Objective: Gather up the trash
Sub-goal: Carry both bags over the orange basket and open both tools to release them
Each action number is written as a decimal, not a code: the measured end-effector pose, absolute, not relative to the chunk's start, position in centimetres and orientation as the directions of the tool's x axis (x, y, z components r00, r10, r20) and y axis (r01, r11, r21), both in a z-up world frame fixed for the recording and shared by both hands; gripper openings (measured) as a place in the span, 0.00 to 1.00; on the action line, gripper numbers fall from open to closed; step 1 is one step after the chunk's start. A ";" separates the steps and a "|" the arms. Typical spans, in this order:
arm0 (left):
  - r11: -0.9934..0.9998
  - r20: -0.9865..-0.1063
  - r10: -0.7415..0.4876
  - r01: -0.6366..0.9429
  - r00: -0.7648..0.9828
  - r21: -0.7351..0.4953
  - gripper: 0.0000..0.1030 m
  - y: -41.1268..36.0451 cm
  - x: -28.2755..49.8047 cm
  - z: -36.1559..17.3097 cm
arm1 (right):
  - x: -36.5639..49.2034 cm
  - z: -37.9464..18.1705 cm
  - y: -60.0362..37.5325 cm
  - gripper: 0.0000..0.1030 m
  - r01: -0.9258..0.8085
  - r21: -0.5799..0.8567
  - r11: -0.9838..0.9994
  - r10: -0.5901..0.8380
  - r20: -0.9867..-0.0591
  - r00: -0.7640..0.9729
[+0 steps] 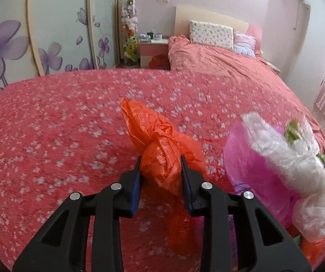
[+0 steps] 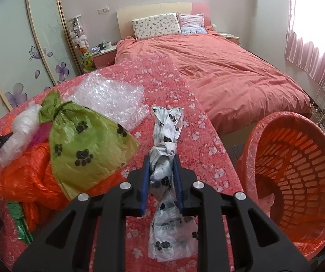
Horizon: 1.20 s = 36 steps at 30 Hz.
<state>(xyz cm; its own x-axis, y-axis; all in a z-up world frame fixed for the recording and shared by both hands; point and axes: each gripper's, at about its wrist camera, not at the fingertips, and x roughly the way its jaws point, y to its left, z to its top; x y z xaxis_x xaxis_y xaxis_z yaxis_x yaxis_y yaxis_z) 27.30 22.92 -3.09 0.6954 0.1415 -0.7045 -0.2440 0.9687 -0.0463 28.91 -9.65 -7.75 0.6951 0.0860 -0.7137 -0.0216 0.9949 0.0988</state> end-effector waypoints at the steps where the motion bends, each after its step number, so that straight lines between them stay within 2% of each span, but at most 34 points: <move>1: 0.969 -0.698 0.143 -0.244 0.702 -0.047 0.30 23.1 27.2 -2.7 | 28.8 -7.5 -9.6 0.19 -0.022 0.099 0.995 0.086 -0.711 0.698; 17: 0.974 -0.585 0.154 -0.221 0.796 -0.046 0.30 22.6 22.8 4.1 | 24.9 -2.9 -9.6 0.19 -0.034 0.109 0.993 0.097 -0.639 0.763; 26: 0.988 -0.544 0.097 -0.148 0.834 -0.051 0.30 20.2 20.3 6.5 | 21.9 -0.4 -10.5 0.19 -0.033 0.114 0.993 0.095 -0.595 0.798; 36: 0.998 -0.524 -0.023 -0.010 0.851 -0.061 0.30 15.3 19.1 7.5 | 19.2 1.7 -12.4 0.19 -0.008 0.110 0.994 0.068 -0.551 0.831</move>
